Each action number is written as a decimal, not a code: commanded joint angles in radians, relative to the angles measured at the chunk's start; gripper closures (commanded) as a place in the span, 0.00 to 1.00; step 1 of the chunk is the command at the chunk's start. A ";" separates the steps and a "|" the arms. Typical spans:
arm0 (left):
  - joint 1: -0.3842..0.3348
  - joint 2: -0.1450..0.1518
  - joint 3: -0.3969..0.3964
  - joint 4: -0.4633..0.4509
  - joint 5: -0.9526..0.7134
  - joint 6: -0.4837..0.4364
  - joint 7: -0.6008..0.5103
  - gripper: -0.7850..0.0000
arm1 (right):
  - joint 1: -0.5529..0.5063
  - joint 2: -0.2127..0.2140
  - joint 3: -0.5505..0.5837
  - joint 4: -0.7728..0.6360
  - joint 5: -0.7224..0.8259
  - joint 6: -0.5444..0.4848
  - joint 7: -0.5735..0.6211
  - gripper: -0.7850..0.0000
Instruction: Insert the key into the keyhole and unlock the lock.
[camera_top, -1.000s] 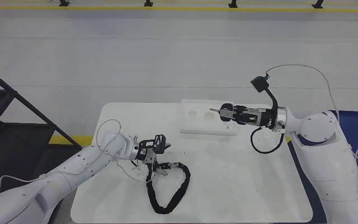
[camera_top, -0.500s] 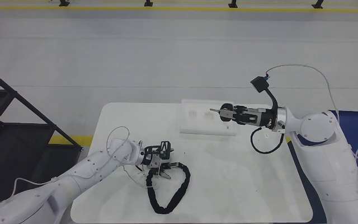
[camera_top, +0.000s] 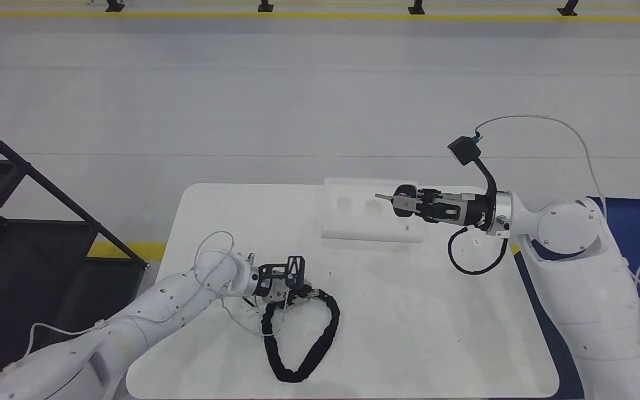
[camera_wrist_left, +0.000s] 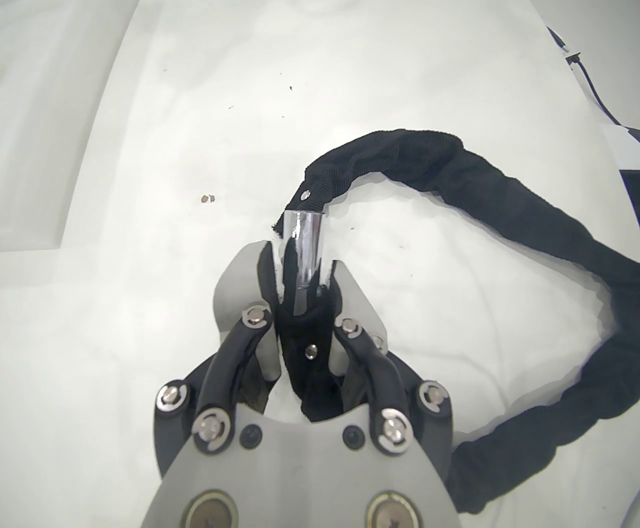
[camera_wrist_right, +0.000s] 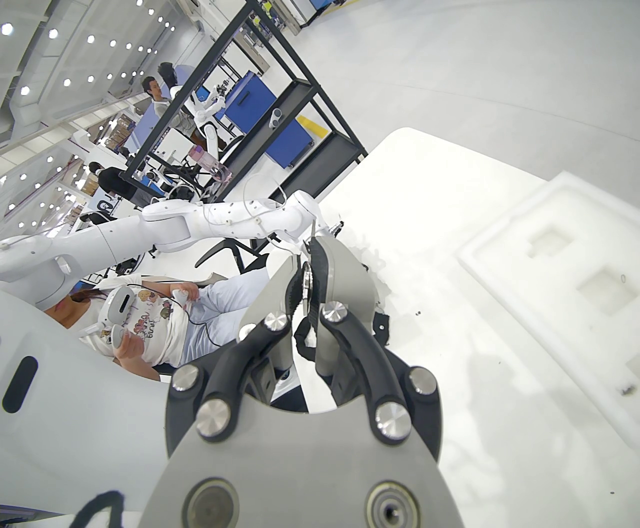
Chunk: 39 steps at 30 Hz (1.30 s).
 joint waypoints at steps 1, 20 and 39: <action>0.002 -0.002 -0.006 -0.003 0.007 -0.006 -0.001 1.00 | 0.000 0.000 0.000 0.000 0.000 0.000 0.000 1.00; 0.006 0.041 -0.191 -0.102 -0.141 -0.171 0.170 1.00 | 0.000 0.000 0.000 0.000 0.000 0.000 0.000 1.00; -0.120 0.057 -0.013 -0.155 -0.418 -0.171 0.476 1.00 | 0.012 0.027 -0.073 -0.213 -0.133 0.257 0.250 1.00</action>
